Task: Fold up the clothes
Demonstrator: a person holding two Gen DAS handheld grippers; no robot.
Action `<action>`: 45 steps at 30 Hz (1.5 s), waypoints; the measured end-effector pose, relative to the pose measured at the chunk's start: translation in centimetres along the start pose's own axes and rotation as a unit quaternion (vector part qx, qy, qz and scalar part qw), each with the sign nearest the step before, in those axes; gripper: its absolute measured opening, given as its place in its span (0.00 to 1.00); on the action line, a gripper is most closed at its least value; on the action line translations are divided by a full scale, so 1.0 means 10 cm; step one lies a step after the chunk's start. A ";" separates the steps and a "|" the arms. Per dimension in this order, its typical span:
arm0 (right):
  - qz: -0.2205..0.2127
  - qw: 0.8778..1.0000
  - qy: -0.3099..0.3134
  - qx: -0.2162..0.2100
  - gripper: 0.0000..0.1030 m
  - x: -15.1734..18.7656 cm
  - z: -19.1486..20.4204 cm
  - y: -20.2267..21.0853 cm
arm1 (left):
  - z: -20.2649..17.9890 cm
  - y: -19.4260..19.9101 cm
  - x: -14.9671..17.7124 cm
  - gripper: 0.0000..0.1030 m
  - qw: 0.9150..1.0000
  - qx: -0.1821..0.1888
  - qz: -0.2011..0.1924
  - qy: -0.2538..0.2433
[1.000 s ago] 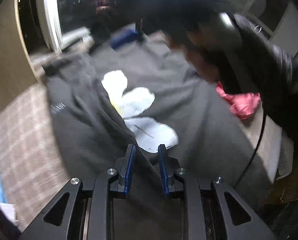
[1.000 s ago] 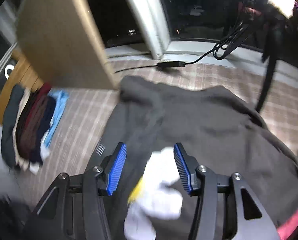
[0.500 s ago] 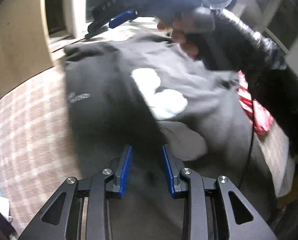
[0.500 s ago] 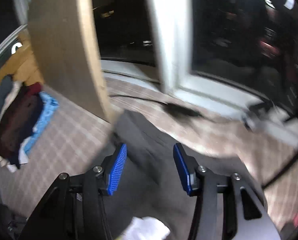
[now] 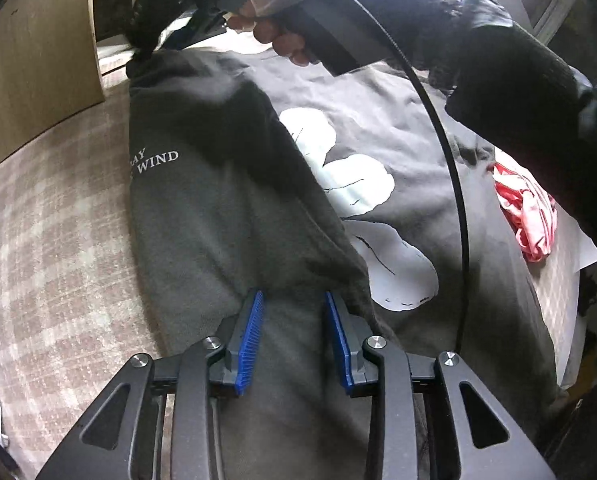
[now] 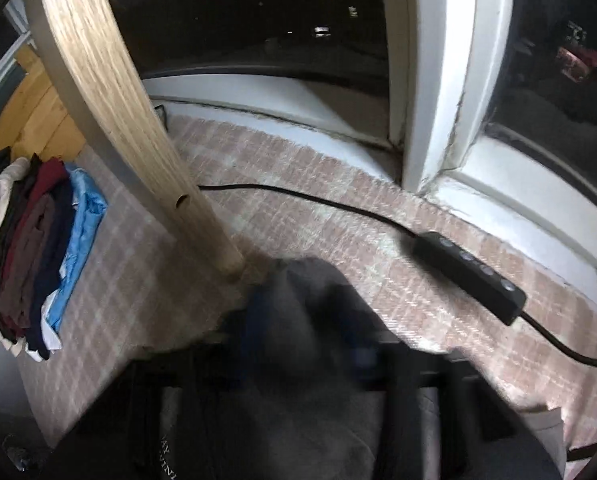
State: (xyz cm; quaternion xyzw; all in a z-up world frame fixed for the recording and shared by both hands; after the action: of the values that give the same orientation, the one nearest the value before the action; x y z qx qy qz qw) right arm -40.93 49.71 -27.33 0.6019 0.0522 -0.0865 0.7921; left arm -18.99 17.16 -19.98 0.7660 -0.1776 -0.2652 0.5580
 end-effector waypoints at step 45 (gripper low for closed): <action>-0.018 0.999 0.032 0.024 0.19 2.32 0.82 0.69 | -0.42 0.68 1.32 0.21 0.998 0.054 0.039 -0.012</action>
State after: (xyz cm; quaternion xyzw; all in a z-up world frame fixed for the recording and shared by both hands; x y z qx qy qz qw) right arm -17.00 41.90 -22.91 0.6221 0.0860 -0.0822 0.7738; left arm -5.79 10.73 -15.28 0.7843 -0.2278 -0.2426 0.5236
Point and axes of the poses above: each gripper's, at about its wrist camera, not at the fingertips, and y roughly against the way its jaws point, z to its left, x to its underside, the point moved 1 cm from there along -y, roughly the way its jaws point, and after that the axes turned 13 degrees about z, right-handed, at the moved point
